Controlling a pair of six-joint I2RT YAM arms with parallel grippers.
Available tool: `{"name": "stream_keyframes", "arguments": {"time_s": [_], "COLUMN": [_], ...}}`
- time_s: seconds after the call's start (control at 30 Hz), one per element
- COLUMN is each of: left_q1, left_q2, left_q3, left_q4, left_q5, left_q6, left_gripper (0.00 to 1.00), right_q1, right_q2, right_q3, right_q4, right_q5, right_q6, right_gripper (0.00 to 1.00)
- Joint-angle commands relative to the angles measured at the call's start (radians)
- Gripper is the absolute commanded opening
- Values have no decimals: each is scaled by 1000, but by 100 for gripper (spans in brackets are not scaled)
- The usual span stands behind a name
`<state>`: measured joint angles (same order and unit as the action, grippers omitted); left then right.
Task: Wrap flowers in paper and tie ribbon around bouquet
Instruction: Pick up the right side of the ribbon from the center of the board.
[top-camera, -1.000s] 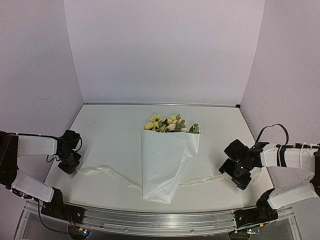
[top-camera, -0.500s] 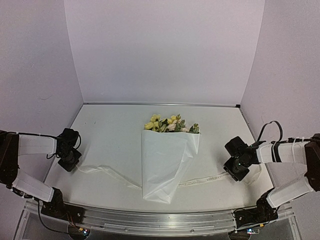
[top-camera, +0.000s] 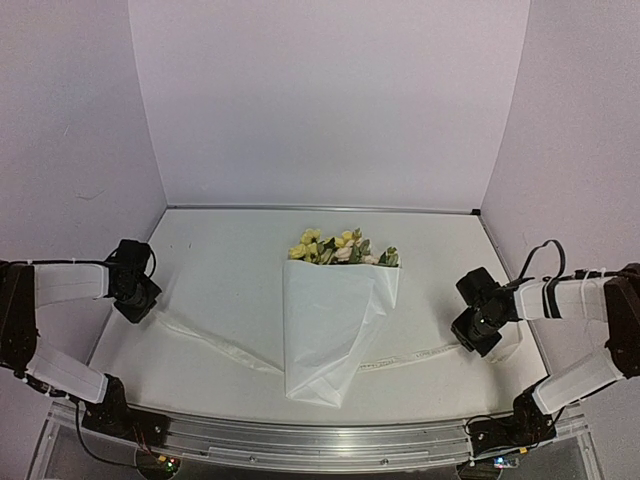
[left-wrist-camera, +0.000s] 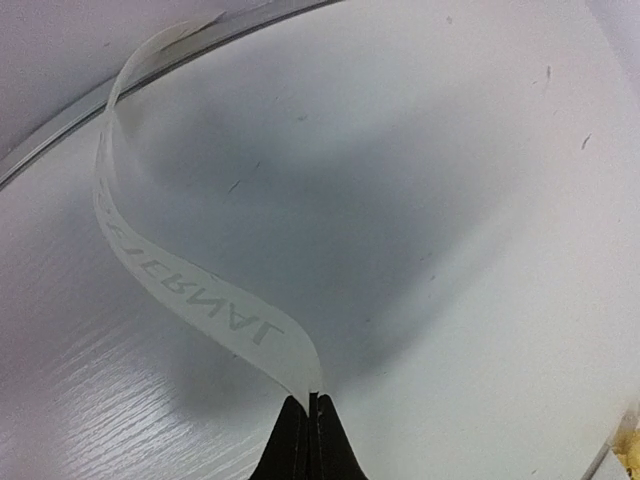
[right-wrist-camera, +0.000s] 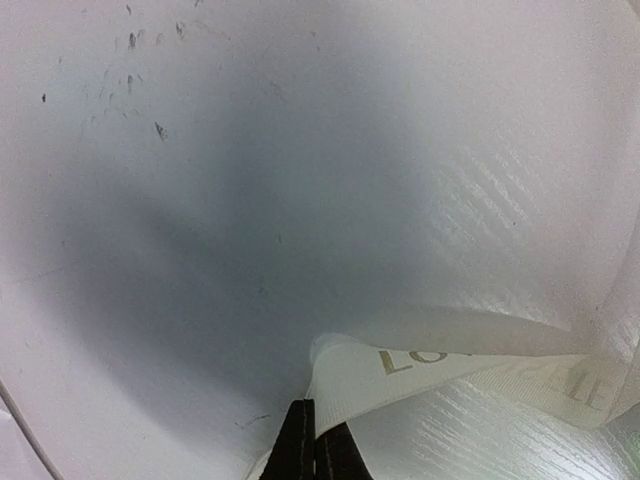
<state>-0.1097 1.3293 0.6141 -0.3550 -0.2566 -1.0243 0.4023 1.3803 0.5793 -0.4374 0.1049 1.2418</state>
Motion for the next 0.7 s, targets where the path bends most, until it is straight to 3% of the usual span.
{"name": "stream_keyframes", "arguments": {"time_s": [0.0, 0.67], "left_q1": [41, 69], "left_q2": [12, 80], "left_q3": [70, 168], "left_q4": [76, 342], "left_q5": [30, 173], "left_q6": [67, 145], "left_gripper": [0, 0], "right_q1": [-51, -151], "right_q2": [9, 80], "right_q3": [60, 261], "right_q4": [-7, -23], "right_q5": [-5, -107], "right_q6": [-60, -247], "right_gripper": [0, 0]}}
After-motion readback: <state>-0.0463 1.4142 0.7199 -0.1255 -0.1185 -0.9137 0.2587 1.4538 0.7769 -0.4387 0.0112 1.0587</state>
